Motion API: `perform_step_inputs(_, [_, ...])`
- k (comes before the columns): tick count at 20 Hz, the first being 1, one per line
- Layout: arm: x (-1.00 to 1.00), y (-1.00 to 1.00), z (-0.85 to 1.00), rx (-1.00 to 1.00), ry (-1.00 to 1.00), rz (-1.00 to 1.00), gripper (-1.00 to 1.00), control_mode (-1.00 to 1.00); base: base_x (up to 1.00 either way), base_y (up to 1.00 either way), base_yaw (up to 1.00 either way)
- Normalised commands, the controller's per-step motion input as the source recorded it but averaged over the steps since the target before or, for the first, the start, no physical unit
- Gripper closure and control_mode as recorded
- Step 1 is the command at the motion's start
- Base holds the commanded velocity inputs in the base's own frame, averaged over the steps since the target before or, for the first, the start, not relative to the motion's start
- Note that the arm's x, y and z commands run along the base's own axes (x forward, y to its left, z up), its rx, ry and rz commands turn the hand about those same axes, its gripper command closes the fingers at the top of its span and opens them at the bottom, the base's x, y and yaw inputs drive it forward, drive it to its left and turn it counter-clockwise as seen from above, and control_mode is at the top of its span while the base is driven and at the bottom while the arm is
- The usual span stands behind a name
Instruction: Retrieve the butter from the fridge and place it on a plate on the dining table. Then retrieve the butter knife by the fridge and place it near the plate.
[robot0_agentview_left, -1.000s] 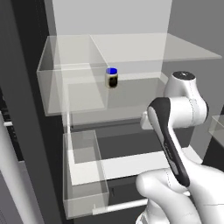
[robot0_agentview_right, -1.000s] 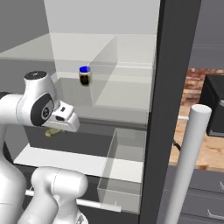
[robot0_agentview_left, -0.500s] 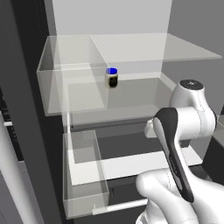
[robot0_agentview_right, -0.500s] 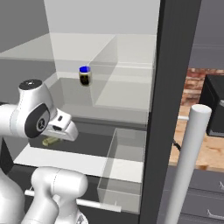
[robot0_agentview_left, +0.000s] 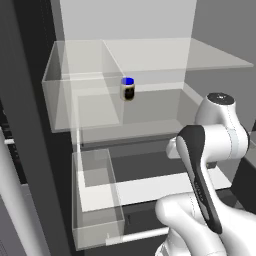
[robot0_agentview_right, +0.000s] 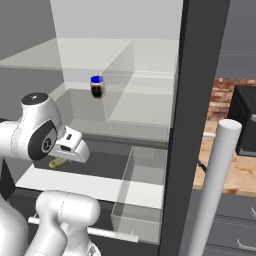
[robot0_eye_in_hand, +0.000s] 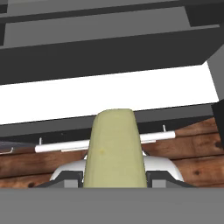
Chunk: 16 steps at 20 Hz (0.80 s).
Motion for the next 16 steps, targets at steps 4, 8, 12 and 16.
perform_step_inputs(4, [-0.33, 0.0, 0.0, 0.0, 0.0, 0.0, 1.0, -1.0, 0.0, 0.0, 0.0])
perform_step_inputs(8, [0.0, 0.0, 0.0, 0.0, 0.0, 0.0, 1.0, 1.0, -0.95, 0.0, -0.04])
perform_step_inputs(12, [0.0, 0.0, 0.0, 0.0, 0.0, 0.0, 1.0, 1.0, -1.0, 0.09, -0.09])
perform_step_inputs(16, [0.0, 0.0, 0.0, 0.0, 0.0, 0.0, 1.0, 1.0, -1.0, 0.13, -0.11])
